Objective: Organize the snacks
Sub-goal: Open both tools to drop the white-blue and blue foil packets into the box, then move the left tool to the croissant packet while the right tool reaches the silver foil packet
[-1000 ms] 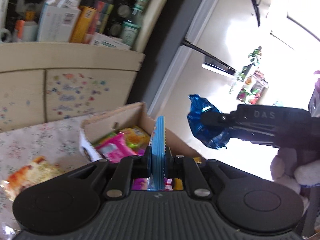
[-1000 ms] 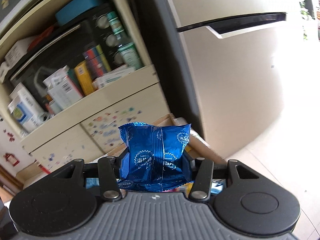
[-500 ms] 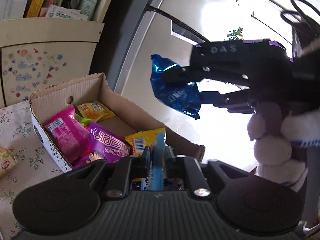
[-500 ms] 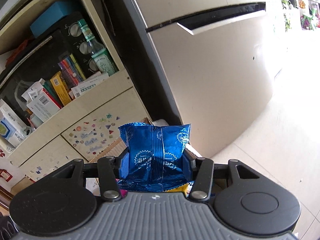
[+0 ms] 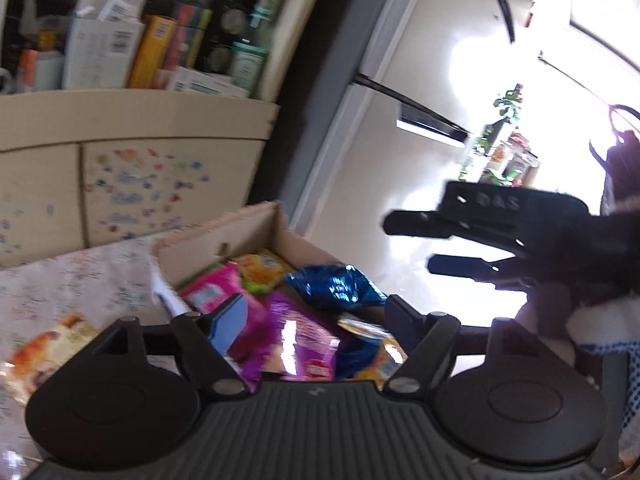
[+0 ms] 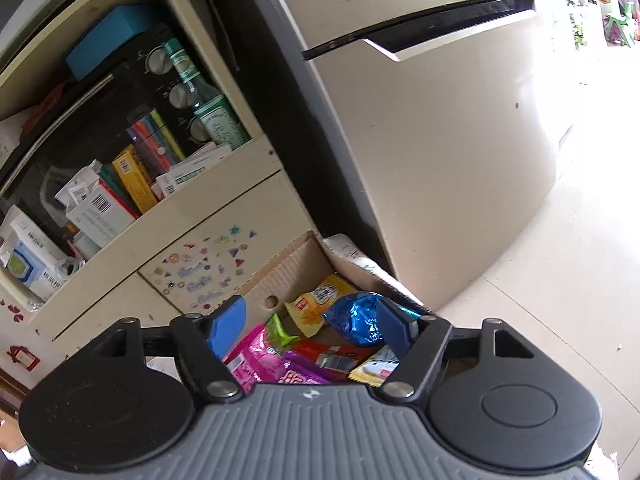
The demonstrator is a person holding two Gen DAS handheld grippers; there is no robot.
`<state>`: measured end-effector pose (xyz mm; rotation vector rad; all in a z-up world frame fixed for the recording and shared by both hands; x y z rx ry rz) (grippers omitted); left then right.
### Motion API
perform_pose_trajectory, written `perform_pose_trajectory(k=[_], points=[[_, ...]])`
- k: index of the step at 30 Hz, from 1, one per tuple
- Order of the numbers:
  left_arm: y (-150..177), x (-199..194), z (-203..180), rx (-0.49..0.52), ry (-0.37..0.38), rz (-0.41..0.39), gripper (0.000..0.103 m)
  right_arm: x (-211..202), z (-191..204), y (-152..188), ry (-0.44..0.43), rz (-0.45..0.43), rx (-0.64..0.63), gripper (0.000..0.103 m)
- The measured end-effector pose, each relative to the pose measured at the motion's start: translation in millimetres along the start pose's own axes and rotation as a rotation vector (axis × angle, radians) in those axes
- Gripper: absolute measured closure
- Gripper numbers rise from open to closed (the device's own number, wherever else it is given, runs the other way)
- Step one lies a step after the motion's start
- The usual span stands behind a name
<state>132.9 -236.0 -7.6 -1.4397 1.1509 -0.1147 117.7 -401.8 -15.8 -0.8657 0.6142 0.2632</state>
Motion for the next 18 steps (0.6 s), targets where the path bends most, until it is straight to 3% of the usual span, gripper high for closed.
perform_pose_trajectory(k=[7,18], points=[[-2,-14,49,-0.047,-0.138,0.044,0.025,5,20,11,-0.028,0.033,-0.050,0.023],[-7,-63,106,-0.107,-0.254,0.021,0.020,12,58,31,-0.081,0.076,-0.153,0.020]])
Point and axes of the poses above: each gripper's, at about its wrist camera, not at the fingertips, and x roughly the way its jaws point, z to its left, y to its underside, the point moved 9 cm from there along x, roughly the way its jaws point, and after that the axes turned 6 degrees about x, right-handed, at the moved point
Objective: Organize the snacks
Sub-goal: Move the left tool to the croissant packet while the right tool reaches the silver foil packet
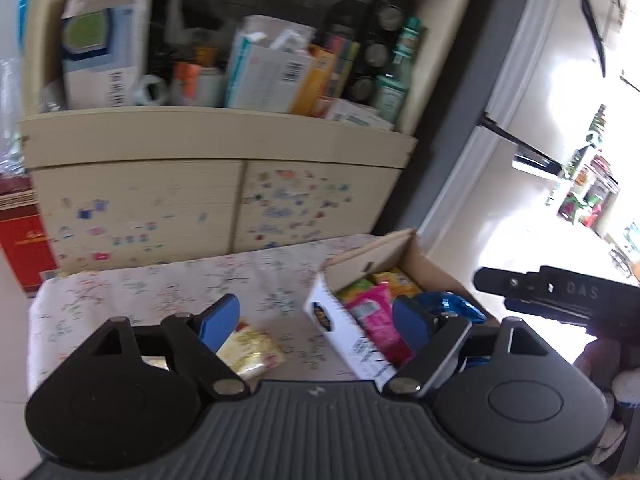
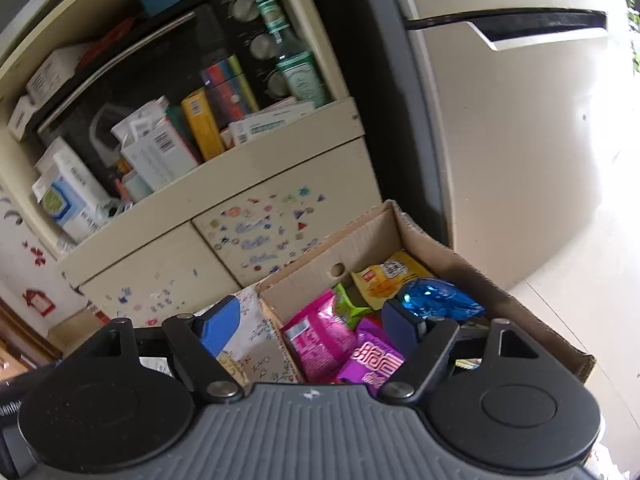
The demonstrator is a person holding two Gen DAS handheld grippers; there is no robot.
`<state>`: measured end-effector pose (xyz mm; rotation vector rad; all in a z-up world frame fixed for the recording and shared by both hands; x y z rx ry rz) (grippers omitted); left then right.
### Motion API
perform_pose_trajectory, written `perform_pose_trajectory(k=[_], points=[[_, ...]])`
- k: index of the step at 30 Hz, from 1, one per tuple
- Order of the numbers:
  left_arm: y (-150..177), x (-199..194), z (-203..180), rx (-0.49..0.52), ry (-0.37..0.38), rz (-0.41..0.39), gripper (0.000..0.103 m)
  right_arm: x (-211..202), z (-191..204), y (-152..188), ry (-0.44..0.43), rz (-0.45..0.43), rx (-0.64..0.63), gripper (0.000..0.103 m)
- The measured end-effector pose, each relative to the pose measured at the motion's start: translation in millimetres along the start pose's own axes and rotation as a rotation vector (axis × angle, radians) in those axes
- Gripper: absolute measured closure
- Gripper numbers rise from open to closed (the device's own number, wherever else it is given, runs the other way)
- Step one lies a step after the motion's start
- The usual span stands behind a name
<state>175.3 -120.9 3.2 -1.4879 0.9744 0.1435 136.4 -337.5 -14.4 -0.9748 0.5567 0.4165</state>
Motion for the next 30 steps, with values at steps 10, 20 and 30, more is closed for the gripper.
perform_pose_trajectory(k=[10,20,30], points=[[4,-10,42,-0.014,-0.072,0.009,0.019,10,29,16,-0.041,0.044,-0.072,0.019],[10,9,63,0.045,-0.088,0.047,0.019,25,60,53,-0.111,0.151,-0.173,0.019],[41,62,52,0.191,0.001,0.173,0.019,36,69,75,-0.115,0.226,-0.219,0.019]])
Point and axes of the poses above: each gripper's, at about its wrist camera, not at the fingertips, and x roughly the way its jaws point, z to its left, y to its underside, the point moved 9 cm from there along x, roughly the way its jaws point, and after that the axes turned 6 degrees about x, right-handed, at the moved point
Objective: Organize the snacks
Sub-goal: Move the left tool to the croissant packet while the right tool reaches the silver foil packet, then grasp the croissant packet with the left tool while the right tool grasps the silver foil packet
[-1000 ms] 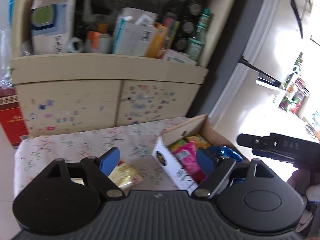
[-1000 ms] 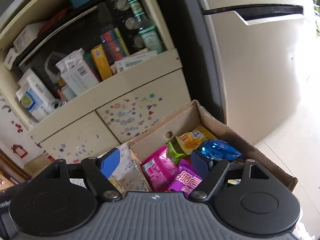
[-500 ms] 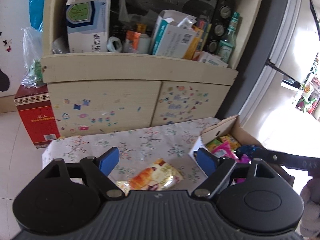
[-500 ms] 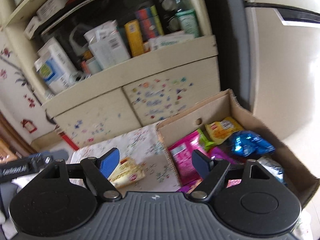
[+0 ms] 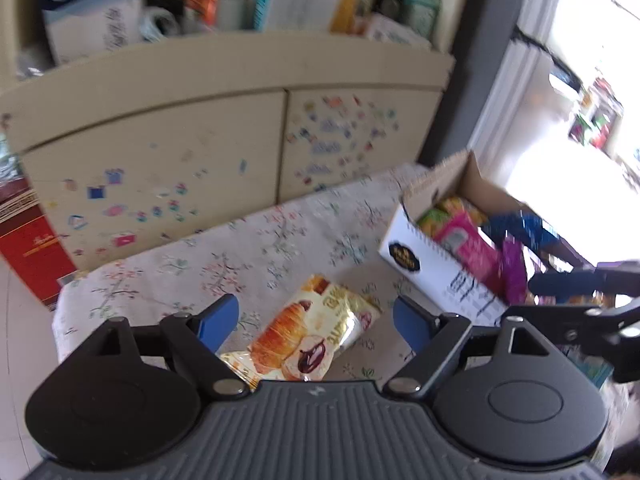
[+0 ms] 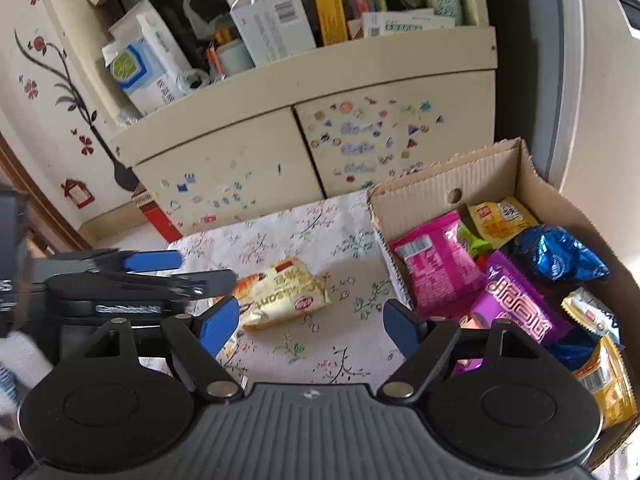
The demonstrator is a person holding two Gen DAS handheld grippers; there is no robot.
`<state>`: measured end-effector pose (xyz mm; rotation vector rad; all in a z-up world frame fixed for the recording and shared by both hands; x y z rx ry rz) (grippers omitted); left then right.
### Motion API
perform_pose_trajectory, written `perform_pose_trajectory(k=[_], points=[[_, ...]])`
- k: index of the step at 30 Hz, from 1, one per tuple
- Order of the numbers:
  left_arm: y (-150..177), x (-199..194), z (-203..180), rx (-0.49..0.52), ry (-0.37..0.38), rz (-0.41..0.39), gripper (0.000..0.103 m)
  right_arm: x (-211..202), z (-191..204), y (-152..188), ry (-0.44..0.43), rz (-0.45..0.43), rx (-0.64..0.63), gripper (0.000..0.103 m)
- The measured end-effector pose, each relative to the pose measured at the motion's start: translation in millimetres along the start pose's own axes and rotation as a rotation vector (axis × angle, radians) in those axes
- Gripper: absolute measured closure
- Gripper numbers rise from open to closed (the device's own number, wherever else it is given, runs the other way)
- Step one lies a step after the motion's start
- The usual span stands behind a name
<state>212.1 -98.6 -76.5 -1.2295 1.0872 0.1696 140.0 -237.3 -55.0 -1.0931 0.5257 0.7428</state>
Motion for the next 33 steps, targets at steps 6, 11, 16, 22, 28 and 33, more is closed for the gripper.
perform_pose_trajectory(k=[6,11,16,22,28,33], points=[[15,28,-10,0.148,0.010,0.058,0.019,11,3,11,0.005,0.048,-0.028,0.019],[21,49,-12,0.182,0.008,0.092,0.022,20,8,20,0.004,0.087,-0.061,0.019],[21,63,-5,0.131,0.001,0.106,0.031,26,14,29,-0.016,0.126,-0.096,0.019],[27,73,4,0.072,0.023,0.142,0.047,40,28,48,-0.054,0.202,-0.172,0.019],[33,69,25,0.029,-0.031,0.167,0.049,57,46,69,-0.085,0.253,-0.241,0.019],[43,59,51,-0.010,-0.063,0.184,0.050,69,67,82,-0.113,0.257,-0.330,0.019]])
Point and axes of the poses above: each gripper's, at about its wrist camera, not at the fingertips, and x roughly the way its jaws point, z to its left, y to its underside, the point moved 9 cm from there along x, roughly the way its jaws point, and after that the axes turned 6 degrees about x, right-handed, at the moved point
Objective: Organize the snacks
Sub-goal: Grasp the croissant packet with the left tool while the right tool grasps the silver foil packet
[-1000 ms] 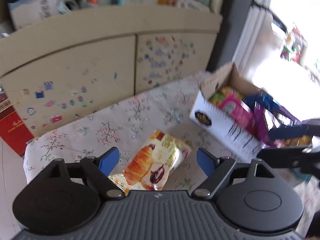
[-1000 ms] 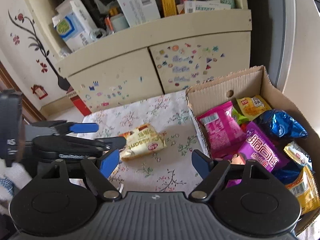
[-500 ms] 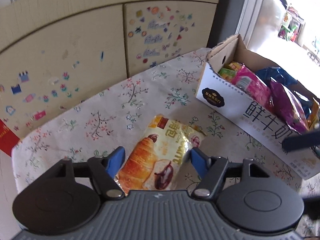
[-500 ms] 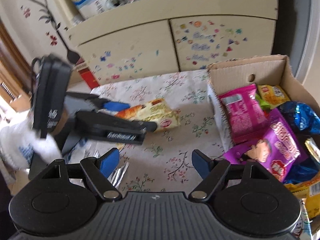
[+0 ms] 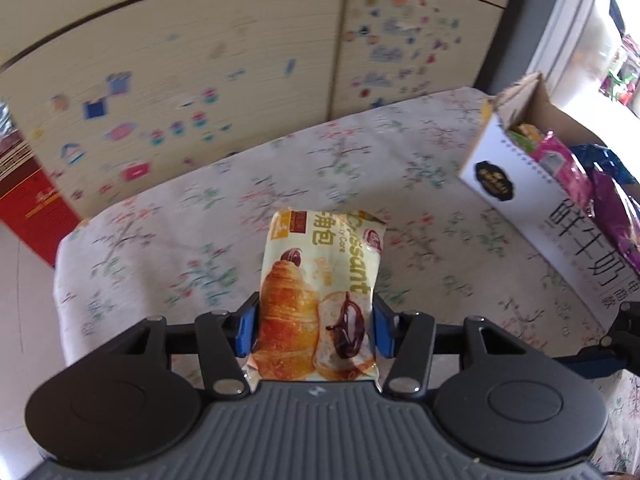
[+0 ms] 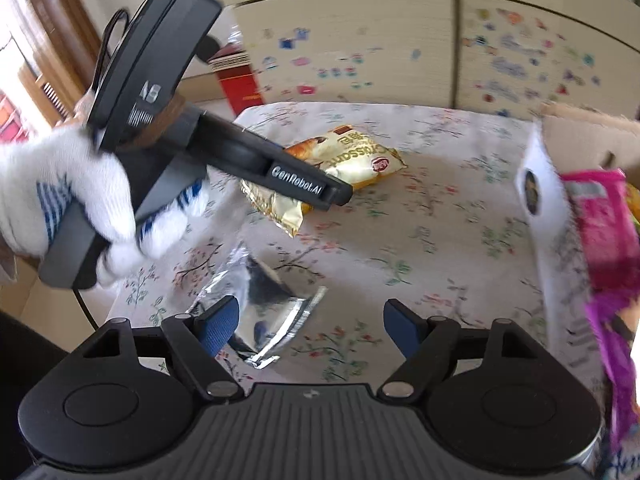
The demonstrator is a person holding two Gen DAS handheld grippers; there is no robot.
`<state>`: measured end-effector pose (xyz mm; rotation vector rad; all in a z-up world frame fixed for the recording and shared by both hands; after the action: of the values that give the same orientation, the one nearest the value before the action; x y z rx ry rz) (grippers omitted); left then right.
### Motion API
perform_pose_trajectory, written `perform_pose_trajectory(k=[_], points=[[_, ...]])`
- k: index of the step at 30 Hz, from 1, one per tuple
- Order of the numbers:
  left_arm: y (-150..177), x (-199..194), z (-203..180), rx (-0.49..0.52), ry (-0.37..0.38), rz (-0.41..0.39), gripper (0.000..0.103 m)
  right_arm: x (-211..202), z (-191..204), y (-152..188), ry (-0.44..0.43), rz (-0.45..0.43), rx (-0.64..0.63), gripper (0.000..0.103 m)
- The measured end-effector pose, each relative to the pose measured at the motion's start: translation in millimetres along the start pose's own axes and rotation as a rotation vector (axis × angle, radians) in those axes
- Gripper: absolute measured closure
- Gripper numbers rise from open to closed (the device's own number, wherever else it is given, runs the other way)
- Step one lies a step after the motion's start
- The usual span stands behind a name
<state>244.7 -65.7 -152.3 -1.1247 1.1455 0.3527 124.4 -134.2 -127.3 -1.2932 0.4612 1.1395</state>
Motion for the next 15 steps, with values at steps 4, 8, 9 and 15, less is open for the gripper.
perform_pose_trajectory(k=[4,8,9,15], points=[[9,-5,16,-0.022,-0.005,0.013,0.050,9,18,2,-0.026,0.000,-0.074,0.018],[21,-6,26,-0.023,-0.015,0.037,0.049,22,31,4,-0.021,0.004,-0.156,0.016],[25,-5,28,-0.024,-0.013,0.044,0.049,28,32,4,-0.019,0.012,-0.173,0.016],[31,-7,28,0.002,-0.016,0.039,0.046,43,38,5,0.014,0.010,-0.232,0.011]])
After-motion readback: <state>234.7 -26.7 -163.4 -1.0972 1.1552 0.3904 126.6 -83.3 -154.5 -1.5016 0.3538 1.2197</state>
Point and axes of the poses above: each gripper's, at about its wrist camera, not at the fingertips, and x roughly the way its jaws point, z to its left, y to its underside, the point moved 9 cm from there along x, roughly the way its jaws point, and after that the axes turned 6 degrees about x, right-handed, at the moved point
